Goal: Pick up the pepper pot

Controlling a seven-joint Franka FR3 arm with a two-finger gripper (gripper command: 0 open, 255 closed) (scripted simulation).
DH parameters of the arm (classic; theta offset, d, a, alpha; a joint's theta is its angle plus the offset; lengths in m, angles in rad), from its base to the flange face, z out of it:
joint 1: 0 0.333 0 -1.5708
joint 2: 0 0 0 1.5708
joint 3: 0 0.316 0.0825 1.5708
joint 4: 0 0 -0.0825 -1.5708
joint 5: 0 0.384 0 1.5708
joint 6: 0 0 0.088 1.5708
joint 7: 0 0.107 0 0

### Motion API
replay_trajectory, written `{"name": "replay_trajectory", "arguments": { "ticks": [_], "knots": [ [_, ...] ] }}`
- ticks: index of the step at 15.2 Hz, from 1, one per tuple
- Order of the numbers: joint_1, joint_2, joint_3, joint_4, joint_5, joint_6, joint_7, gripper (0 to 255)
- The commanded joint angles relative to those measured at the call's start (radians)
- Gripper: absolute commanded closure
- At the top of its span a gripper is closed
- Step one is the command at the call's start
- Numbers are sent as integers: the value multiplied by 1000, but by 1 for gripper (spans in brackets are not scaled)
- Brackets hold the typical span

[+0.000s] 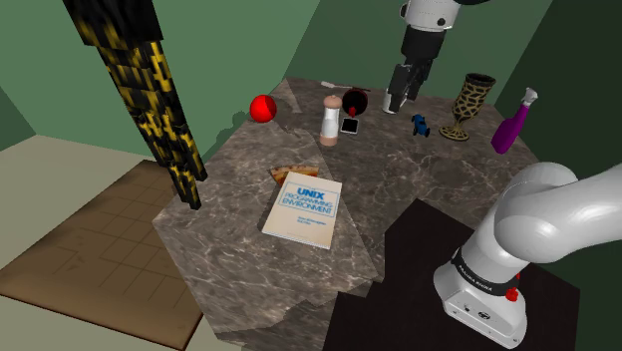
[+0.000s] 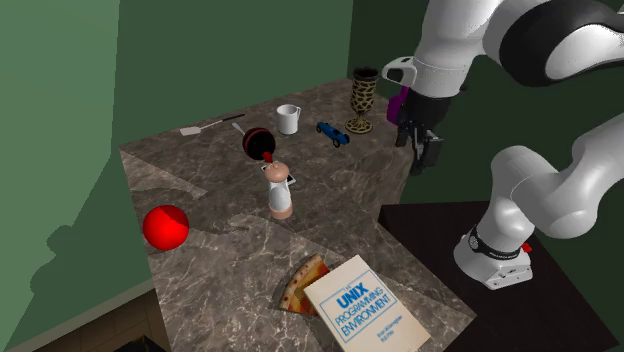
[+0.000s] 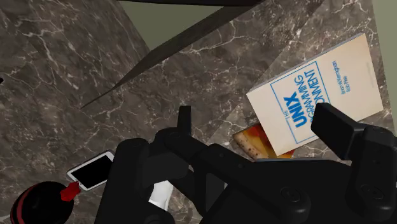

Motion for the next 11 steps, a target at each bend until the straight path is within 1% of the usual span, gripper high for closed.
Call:
{"name": "replay_trajectory", "arguments": {
  "ticks": [1,6,11],
  "knots": [
    [0,0,0,0,0,0,0,0],
    [0,203,-53,107,-21,78,-80,0],
    [3,410,-97,246,-21,127,-161,0]
  ]
}}
